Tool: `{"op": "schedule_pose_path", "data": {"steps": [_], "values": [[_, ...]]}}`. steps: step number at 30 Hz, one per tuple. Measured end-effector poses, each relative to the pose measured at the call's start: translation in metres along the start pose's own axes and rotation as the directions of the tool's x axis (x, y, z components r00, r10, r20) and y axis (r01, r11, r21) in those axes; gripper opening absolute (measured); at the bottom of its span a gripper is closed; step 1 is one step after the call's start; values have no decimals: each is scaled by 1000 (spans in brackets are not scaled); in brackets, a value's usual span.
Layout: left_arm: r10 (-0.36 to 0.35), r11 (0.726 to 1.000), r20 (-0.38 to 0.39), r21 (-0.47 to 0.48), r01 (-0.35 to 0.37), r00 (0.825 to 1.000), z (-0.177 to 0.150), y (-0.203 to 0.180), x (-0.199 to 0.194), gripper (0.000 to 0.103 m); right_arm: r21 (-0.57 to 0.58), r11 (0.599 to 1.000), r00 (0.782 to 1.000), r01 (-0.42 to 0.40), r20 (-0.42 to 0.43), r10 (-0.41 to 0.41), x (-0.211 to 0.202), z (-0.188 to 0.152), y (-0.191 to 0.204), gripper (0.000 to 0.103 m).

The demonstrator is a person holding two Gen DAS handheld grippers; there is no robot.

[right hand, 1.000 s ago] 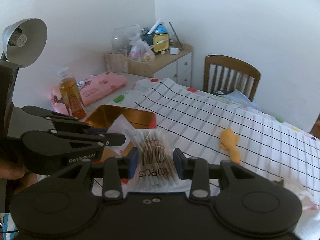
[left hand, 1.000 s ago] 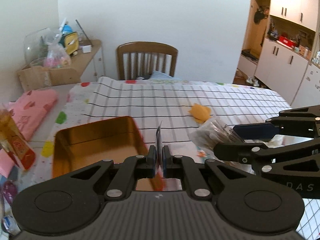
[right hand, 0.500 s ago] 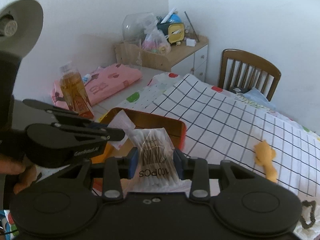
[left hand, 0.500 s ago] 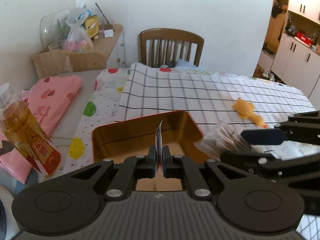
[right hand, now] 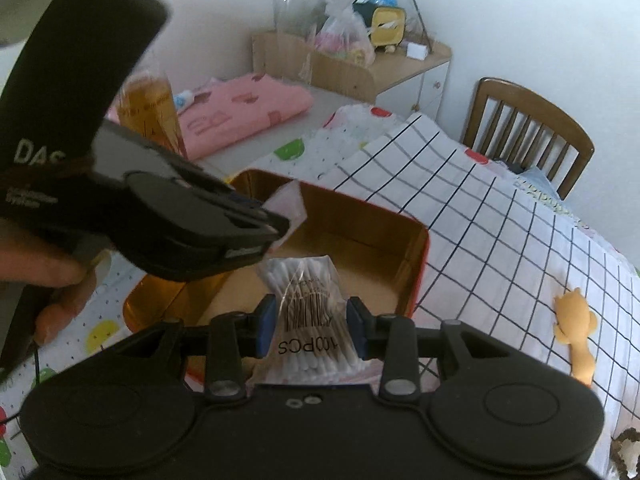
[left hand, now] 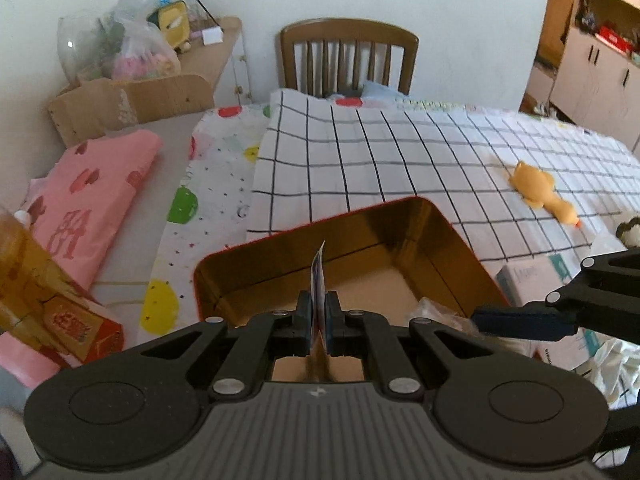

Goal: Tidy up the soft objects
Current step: 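Carry the swab bag and wipe packets to the red tin box and release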

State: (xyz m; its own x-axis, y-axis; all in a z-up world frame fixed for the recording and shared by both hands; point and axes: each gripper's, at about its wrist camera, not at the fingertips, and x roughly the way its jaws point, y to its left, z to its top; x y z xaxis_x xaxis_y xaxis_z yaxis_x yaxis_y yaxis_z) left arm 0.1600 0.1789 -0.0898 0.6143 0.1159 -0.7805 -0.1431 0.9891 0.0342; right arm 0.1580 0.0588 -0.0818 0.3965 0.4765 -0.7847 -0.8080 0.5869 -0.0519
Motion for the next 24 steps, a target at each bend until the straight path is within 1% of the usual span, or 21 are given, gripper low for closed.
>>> {"op": "schedule_pose_path", "data": {"steps": [4, 8, 11, 17, 20, 24], "values": [[-12, 1000, -39, 11, 13, 999, 1, -2, 14, 6, -14, 1000, 1000, -4, -14, 3, 8, 1, 3, 37], [-38, 999, -73, -10, 38, 997, 1, 0, 25, 6, -31, 999, 999, -12, -30, 12, 14, -1, 5, 37], [-50, 999, -91, 2, 51, 995, 1, -4, 30, 7, -34, 999, 999, -16, -43, 15, 16, -2, 5, 37], [-63, 998, -103, -2, 63, 993, 1, -6, 34, 7, -30, 999, 998, -22, -60, 21, 18, -7, 4, 39], [-69, 998, -111, -9, 69, 991, 0, -5, 35, 7, -17, 999, 997, -31, -65, 30, 17, -10, 2, 38], [-61, 998, -111, -6, 61, 992, -1, -5, 33, 7, 12, 999, 998, -46, -52, 47, 13, -11, -2, 41]]}}
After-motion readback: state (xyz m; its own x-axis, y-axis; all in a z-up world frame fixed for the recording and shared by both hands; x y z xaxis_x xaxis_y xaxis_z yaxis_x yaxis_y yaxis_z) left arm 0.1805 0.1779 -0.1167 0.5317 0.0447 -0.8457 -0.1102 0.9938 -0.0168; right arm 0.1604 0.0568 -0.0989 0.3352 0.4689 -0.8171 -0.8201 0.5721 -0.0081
